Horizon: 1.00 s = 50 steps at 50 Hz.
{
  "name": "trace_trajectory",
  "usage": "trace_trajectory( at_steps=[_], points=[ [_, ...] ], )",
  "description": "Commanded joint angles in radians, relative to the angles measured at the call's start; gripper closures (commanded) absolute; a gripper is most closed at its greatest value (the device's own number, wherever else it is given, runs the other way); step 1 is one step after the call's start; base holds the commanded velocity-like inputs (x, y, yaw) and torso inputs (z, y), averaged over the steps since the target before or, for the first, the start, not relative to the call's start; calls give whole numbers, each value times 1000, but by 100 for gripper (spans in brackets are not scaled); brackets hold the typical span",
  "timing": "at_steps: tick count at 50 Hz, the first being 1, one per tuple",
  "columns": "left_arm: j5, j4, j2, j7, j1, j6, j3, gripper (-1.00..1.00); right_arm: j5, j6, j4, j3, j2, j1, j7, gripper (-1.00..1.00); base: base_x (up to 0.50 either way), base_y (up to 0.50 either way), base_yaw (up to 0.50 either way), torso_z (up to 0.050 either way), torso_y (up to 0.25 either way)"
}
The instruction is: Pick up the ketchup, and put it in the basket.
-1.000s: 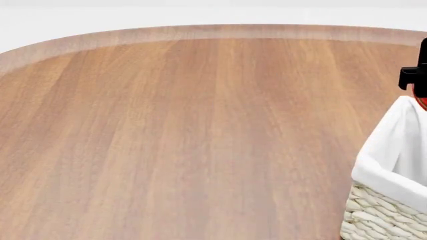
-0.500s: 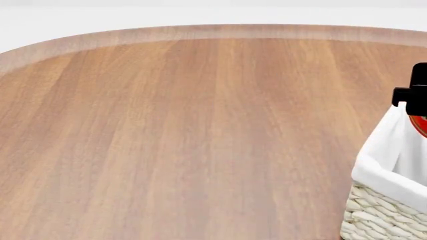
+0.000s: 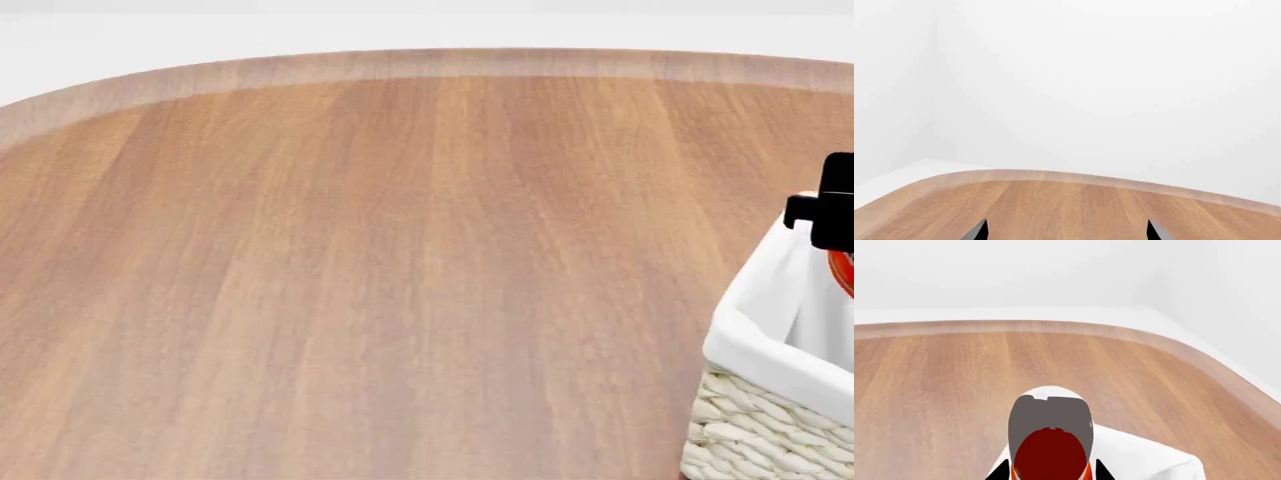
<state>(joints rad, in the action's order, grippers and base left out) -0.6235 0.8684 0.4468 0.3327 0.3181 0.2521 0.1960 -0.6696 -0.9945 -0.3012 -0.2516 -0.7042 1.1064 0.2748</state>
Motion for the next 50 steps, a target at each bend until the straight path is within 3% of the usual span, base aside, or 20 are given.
trace_trajectory(
  at_steps=[1,12,32,50],
  points=[
    [0,13,5,3,14,-6,4,-100,25,13,-18,22,-14,-9,15,100,0,0,0,0,0],
    [10,11,8,7,5,-3,-12,-100,7,39,-7,77,-38,-70,38,100,0,0,0,1,1],
    [39,-4,6,-5,37,-31,-20,-100,70,186,-236,38,14,-93,-36,100,0,0,0,0,0],
    [39,-4,15,-6,49,-37,-19,-100,73,214,-264,43,24,-115,-36,100,0,0,0,0,1]
  ],
)
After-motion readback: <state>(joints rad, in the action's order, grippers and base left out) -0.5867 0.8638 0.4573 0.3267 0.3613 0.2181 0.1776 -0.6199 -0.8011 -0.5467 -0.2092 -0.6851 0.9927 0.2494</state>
